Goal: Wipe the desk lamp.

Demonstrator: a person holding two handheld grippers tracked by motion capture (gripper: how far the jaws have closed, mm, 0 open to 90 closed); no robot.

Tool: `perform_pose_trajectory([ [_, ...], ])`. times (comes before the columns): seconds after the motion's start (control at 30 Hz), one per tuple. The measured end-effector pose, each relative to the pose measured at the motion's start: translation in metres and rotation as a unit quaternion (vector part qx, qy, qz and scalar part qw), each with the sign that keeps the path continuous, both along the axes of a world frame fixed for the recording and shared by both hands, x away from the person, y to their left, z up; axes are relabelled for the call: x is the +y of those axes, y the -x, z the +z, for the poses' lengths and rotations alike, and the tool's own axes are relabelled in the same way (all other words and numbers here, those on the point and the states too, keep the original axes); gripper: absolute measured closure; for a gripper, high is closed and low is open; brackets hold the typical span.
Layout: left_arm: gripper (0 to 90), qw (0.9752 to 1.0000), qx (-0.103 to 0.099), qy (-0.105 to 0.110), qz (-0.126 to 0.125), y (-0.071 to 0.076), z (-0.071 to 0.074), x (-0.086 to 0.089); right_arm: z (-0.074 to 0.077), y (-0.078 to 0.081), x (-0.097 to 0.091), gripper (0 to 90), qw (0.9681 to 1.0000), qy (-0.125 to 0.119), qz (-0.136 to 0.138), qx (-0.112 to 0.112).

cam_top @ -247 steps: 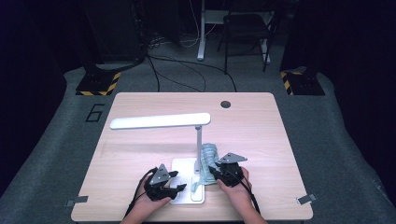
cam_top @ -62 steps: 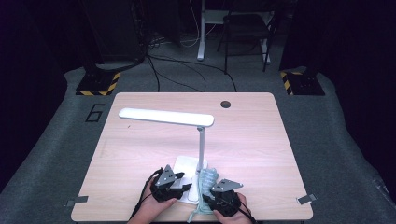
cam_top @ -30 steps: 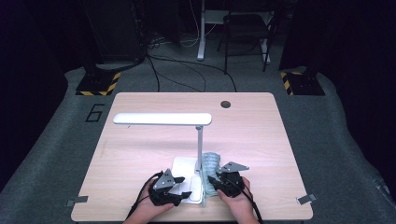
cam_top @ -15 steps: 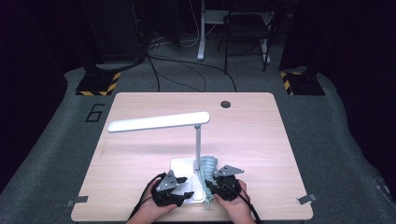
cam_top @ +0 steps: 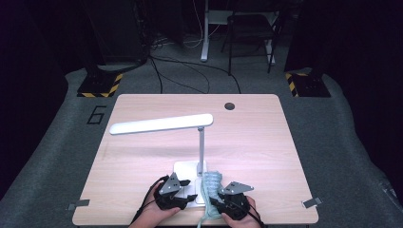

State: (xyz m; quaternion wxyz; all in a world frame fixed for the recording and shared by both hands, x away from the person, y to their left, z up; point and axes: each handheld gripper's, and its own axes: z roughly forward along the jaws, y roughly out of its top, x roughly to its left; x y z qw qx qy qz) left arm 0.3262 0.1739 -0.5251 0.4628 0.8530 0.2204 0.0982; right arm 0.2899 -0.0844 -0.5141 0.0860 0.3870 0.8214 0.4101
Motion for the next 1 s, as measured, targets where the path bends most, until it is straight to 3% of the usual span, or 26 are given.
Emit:
perform_pose_trajectory([
  [0.17, 39.1, 1.0, -0.001, -0.001, -0.002, -0.001, 0.0, 0.0, 0.006, -0.004, -0.009, 70.2, 0.9997, -0.002, -0.01, -0.022],
  [0.27, 39.1, 1.0, 0.0, 0.0, 0.002, -0.001, 0.0, 0.0, 0.011, -0.009, -0.016, 70.0, 0.9992, -0.014, -0.03, -0.023],
  [0.4, 39.1, 1.0, -0.005, 0.001, 0.004, -0.002, 0.0, 0.0, 0.017, -0.019, -0.031, 69.8, 0.9972, -0.019, -0.059, -0.043],
  [0.7, 39.0, 1.0, -0.003, 0.001, 0.009, -0.003, 0.0, -0.001, 0.026, -0.037, -0.067, 69.2, 0.9911, -0.031, -0.117, -0.055],
  [0.87, 39.1, 0.9999, -0.002, 0.002, 0.01, -0.002, 0.0, -0.001, 0.025, -0.047, -0.088, 68.9, 0.9865, -0.024, -0.152, -0.057],
  [1.0, 39.0, 0.9999, -0.002, 0.002, 0.01, -0.002, 0.0, -0.001, 0.021, -0.053, -0.102, 68.2, 0.9819, 0.004, -0.179, -0.062],
])
